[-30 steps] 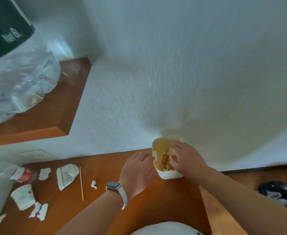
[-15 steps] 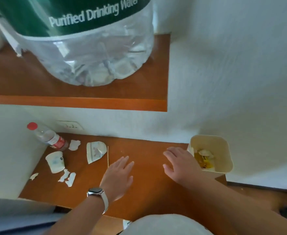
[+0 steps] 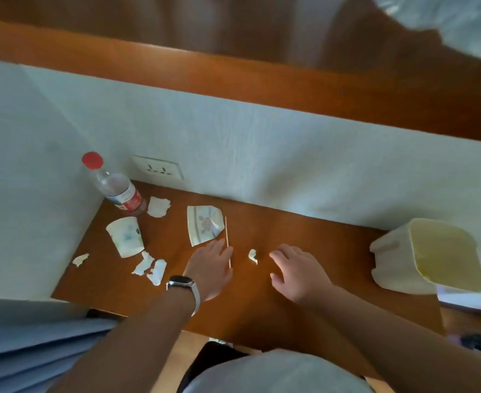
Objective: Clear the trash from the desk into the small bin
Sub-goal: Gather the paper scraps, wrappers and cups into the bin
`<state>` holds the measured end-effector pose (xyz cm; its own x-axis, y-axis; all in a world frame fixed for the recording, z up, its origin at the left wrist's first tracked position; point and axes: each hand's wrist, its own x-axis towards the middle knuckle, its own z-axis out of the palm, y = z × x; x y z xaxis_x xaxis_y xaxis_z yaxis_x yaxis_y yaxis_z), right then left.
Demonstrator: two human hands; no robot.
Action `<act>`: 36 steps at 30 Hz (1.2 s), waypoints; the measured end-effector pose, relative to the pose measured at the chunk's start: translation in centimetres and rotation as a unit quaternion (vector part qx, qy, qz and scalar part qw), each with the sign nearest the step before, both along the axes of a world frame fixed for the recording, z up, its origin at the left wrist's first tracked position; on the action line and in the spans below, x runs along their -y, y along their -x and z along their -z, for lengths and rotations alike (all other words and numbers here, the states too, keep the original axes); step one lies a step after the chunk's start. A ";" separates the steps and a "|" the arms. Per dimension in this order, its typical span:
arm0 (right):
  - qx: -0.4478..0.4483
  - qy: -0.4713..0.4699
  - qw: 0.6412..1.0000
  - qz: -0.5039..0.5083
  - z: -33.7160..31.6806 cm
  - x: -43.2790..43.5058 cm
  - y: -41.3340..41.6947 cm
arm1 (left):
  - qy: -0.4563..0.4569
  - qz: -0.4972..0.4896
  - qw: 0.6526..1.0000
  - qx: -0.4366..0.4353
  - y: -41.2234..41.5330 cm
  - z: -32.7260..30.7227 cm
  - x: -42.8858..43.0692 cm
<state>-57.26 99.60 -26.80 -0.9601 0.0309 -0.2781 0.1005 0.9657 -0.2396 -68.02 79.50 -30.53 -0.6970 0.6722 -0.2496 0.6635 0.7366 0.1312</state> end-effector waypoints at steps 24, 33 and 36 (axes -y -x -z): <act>0.106 0.035 0.993 0.048 4.5 5.2 1.9 | 0.003 -0.021 1.000 0.005 2.0 2.0 1.0; 0.035 0.069 0.994 0.081 1.8 2.7 -1.2 | 0.026 -0.061 0.997 0.049 1.9 0.9 -0.4; 0.016 0.074 0.993 0.091 0.5 1.2 -2.6 | 0.010 -0.084 0.995 0.052 1.2 0.8 -0.2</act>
